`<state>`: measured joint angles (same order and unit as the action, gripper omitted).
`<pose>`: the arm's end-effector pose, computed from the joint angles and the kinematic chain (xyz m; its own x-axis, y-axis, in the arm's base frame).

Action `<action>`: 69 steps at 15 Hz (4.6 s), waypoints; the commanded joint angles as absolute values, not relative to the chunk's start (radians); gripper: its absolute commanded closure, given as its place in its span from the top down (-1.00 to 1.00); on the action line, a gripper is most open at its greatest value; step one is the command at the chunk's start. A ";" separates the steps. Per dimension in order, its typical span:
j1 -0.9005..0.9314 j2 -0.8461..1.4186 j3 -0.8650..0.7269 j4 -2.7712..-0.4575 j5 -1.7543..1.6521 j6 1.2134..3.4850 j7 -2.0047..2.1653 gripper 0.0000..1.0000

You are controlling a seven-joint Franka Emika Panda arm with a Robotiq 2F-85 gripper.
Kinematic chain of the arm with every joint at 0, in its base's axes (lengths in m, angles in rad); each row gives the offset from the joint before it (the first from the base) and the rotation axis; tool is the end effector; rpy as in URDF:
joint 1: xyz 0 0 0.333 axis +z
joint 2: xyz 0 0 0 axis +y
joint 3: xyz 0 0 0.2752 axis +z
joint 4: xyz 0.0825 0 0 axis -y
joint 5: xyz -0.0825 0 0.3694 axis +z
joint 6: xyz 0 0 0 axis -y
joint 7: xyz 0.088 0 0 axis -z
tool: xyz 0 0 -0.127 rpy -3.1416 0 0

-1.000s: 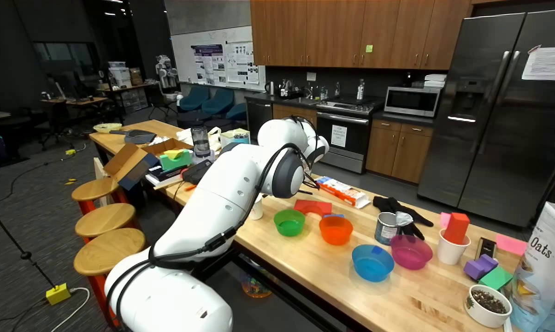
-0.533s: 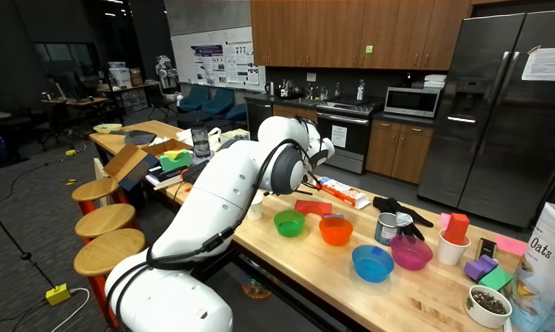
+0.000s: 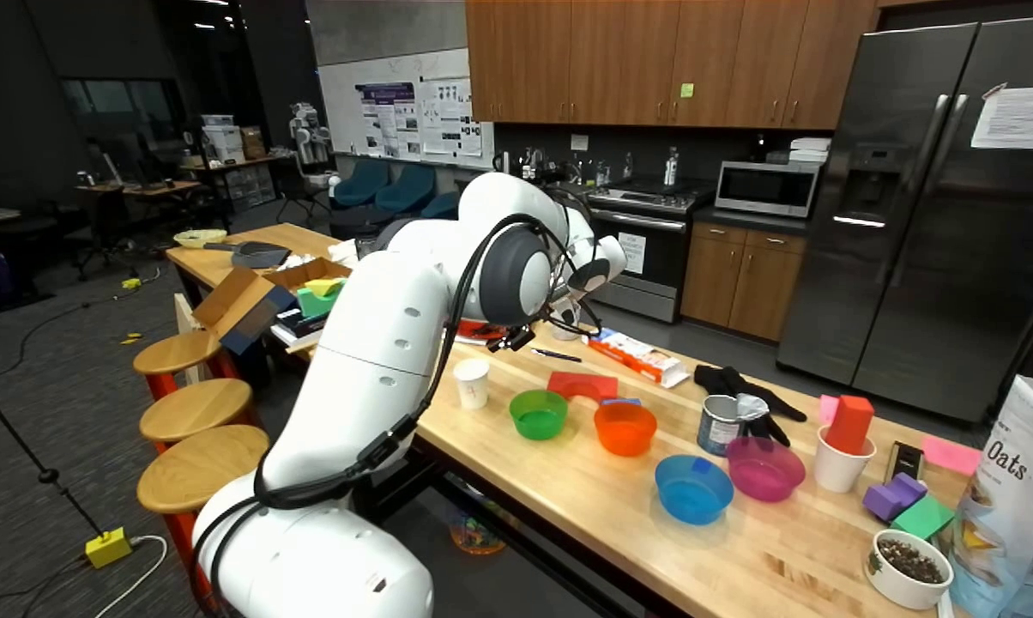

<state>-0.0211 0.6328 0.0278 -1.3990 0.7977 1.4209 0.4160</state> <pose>0.6145 0.1006 0.3004 0.6393 -0.1713 -0.7496 -0.6294 -0.6766 -0.3821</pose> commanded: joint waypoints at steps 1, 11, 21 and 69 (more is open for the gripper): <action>-0.001 0.543 0.015 -1.504 0.816 1.425 0.451 1.00; 0.007 0.610 0.023 -1.445 0.811 1.333 0.465 1.00; -0.002 0.785 0.031 -1.217 0.830 1.172 0.453 1.00; -0.031 0.521 -0.117 -1.280 0.733 1.258 2.169 1.00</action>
